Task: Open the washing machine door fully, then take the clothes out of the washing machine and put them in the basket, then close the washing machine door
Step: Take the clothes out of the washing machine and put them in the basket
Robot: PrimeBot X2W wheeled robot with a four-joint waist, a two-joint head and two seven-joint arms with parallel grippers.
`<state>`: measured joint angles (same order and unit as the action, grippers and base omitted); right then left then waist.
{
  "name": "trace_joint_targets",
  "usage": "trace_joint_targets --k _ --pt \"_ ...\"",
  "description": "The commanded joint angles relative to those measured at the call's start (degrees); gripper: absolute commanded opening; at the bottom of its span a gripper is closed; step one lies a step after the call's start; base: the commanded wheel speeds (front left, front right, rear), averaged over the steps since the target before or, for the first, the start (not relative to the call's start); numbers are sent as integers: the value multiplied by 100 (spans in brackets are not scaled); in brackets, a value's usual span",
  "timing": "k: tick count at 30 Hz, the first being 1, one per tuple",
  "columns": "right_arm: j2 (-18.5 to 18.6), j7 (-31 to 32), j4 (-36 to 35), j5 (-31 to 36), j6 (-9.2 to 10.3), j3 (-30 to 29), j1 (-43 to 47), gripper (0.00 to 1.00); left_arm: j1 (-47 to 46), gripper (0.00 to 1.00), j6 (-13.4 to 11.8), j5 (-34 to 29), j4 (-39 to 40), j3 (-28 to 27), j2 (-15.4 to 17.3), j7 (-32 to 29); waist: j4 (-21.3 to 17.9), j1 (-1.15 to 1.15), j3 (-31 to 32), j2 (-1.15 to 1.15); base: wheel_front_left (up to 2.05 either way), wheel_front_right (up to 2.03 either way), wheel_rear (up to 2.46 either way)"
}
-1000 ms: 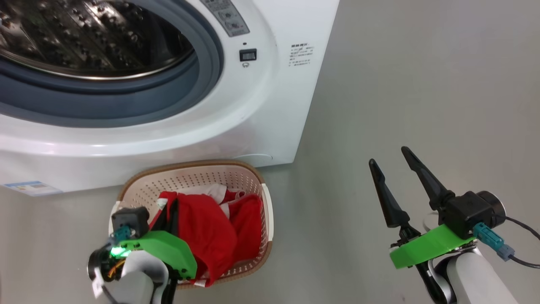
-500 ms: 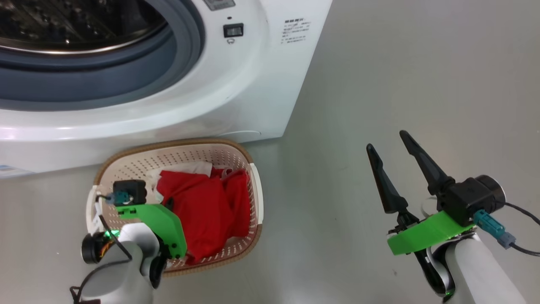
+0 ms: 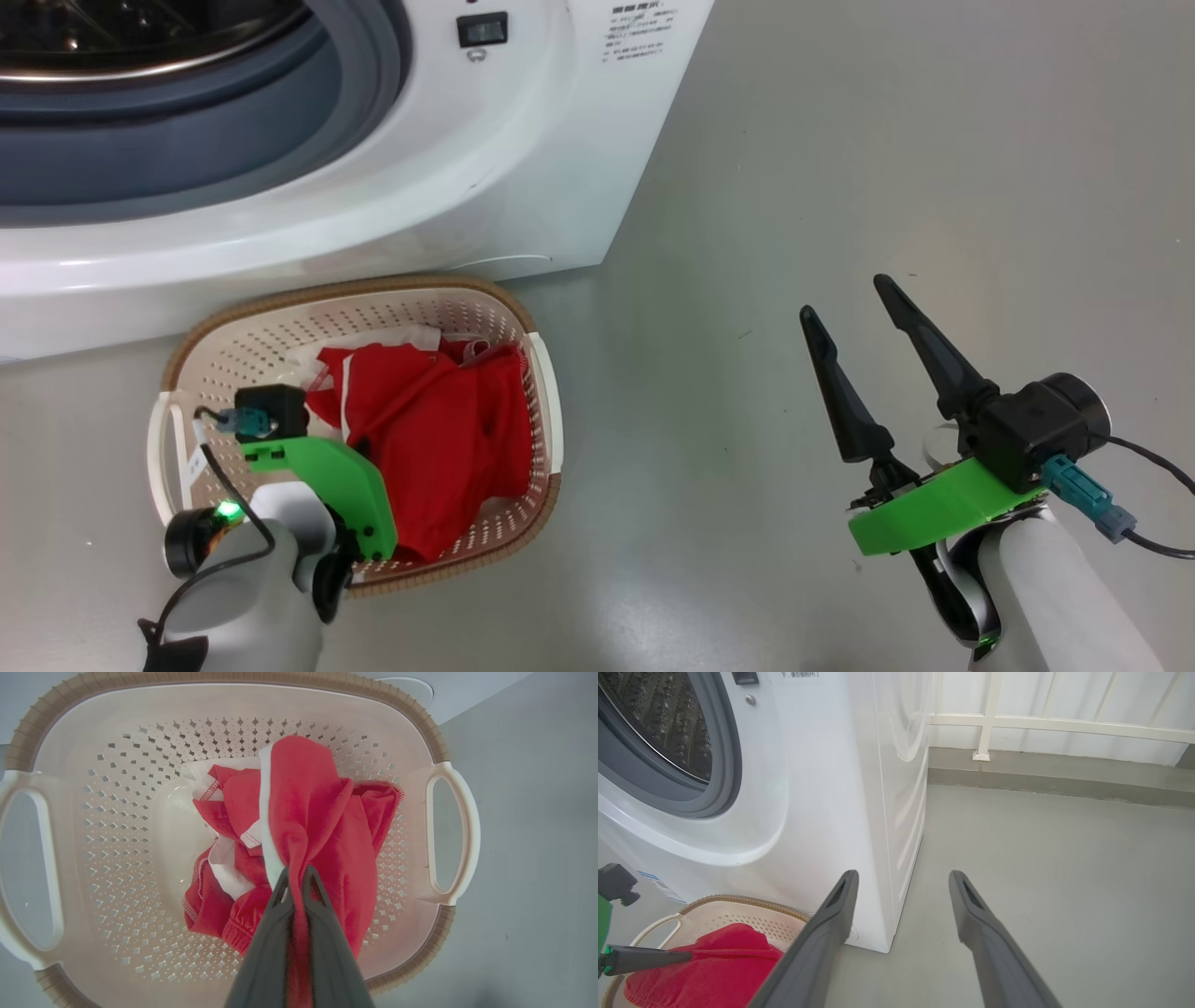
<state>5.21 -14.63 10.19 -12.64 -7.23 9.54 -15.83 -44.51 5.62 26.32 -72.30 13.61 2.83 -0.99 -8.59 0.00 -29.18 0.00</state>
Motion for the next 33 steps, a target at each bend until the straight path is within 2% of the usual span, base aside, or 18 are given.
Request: trace_joint_targets --k 1,3,4,6,7,8,24,31,33 --pt "28 -37 -142 -44 -25 83 -74 100 -39 0 45 43 32 -82 168 7 11 0 2 0 0 0 0" --pt "27 -37 -129 -36 -25 91 -80 100 -54 0 54 36 0 -47 160 25 26 0 12 0 0 0 0" --pt "28 -37 -121 -36 -25 99 -86 100 -57 12 55 30 -13 -30 157 46 34 0 23 0 0 0 0" --pt "37 -37 -111 -42 -25 120 -95 100 -67 44 61 20 -32 6 146 103 53 0 45 0 0 0 0" --pt "44 -37 -102 -44 -25 126 -92 100 -68 84 65 20 -38 21 137 154 67 0 70 0 0 0 0" --pt "51 -37 -92 -46 -25 132 -84 100 -67 100 70 15 -40 40 129 225 80 0 96 0 0 0 0" --pt "91 -37 67 -32 -25 94 72 100 265 100 127 220 116 108 37 1394 341 0 804 0 0 0 0" --pt "86 -37 139 8 -25 7 159 100 505 100 142 267 577 54 37 1583 431 0 1109 0 0 0 0" --pt "90 -37 153 15 -25 -17 192 100 614 100 77 185 930 24 96 1593 461 0 1199 0 0 0 0"
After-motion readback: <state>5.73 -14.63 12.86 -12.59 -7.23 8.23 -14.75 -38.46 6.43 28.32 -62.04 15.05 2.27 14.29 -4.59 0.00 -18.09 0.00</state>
